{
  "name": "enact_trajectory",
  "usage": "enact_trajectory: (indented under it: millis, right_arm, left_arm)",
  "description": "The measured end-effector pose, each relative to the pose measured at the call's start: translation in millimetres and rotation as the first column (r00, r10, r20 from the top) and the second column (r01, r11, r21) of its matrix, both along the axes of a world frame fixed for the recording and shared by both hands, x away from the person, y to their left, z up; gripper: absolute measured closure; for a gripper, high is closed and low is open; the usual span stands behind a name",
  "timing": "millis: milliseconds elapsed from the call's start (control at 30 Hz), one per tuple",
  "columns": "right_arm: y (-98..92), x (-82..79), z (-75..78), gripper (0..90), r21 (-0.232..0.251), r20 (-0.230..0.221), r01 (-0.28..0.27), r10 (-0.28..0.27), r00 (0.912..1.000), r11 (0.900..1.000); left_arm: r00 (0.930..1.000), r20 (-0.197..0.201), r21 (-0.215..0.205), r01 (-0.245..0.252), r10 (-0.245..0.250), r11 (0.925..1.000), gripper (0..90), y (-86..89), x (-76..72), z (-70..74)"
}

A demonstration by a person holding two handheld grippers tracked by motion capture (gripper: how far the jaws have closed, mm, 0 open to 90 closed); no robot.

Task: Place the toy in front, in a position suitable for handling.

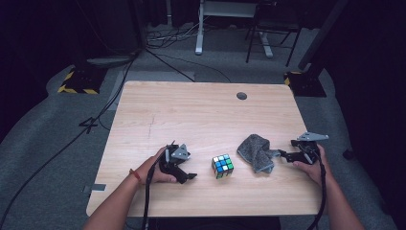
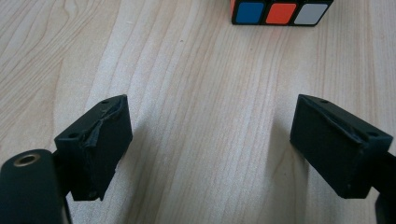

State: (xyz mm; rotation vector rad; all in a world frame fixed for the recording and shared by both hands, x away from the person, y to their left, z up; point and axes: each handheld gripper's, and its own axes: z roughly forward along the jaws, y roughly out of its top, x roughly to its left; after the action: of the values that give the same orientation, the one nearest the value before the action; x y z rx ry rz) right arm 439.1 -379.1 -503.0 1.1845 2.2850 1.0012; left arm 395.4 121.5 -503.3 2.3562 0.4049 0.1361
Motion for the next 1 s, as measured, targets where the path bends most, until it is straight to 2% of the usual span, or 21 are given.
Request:
enact_trajectory:
  millis: [433,600,633,667,700,767,800,833,900,933,967,1000]
  right_arm:
    - [-0.3,0.0,0.4,18.1,-0.003,-0.003,-0.006,0.006,1.0,1.0]
    - [3.0,-0.8,6.7,24.1,-0.032,-0.021,-0.029,0.028,0.9994,0.999]
    - [3.9,-2.3,11.2,26.5,-0.029,0.005,-0.028,0.028,0.9996,0.999]
    - [5.5,-4.6,22.3,28.0,0.024,0.036,-0.024,0.024,0.9991,0.999]
    - [7.4,-6.4,27.9,28.8,0.04,0.047,-0.039,0.038,0.9982,0.998]
    - [14.9,-12.2,37.9,30.3,0.055,0.063,-0.095,0.092,0.9938,0.994]
    - [14.9,-12.2,37.9,30.3,0.055,0.063,-0.095,0.092,0.9938,0.994]
    - [27.3,-19.7,48.7,31.2,0.045,0.096,-0.148,0.143,0.985,0.988]
    - [31.8,-22.1,52.4,31.6,0.051,0.102,-0.164,0.159,0.9821,0.985]
    - [48.5,-28.1,59.8,31.6,0.048,0.12,-0.218,0.211,0.97,0.975]
    - [54.6,-29.5,61.2,31.5,0.044,0.116,-0.238,0.231,0.966,0.97]
    - [54.6,-29.5,61.2,31.5,0.044,0.116,-0.238,0.231,0.966,0.97]
  left_arm:
    - [0.9998,-0.004,0.011,-0.02,0.02,0.9997,13.2,-1.8,-2.0,1.1]
    - [0.9999,-0.012,0.018,-0.011,0.011,0.9998,14.0,-7.7,-5.5,2.6]
    - [1.0,-0.008,0.024,-0.002,0.002,0.9997,16.1,-10.3,-6.7,3.1]
    - [0.9999,-0.013,0.021,0.006,-0.006,0.9998,15.9,-14.9,-8.2,3.4]
    - [0.9999,-0.013,0.021,0.006,-0.006,0.9998,16.4,-14.9,-8.2,3.4]
    - [0.9997,-0.009,-0.001,0.023,-0.023,0.9997,16.8,-23.4,-11.2,7.4]
    - [0.9997,-0.009,-0.001,0.023,-0.023,0.9997,16.7,-23.4,-11.2,7.4]
    - [0.9996,-0.014,-0.012,0.027,-0.027,0.9996,16.2,-27.9,-12.4,9.1]
    - [0.9995,-0.005,-0.019,0.032,-0.032,0.9993,16.2,-35.2,-14.4,11.1]
    - [0.9989,0.003,-0.041,0.047,-0.047,0.9981,16.2,-43.9,-16.7,13.2]
    - [0.9989,0.003,-0.041,0.047,-0.047,0.9981,16.2,-43.9,-16.7,13.2]
    - [0.999,0.004,-0.051,0.045,-0.045,0.9977,16.2,-48.6,-17.6,14.1]
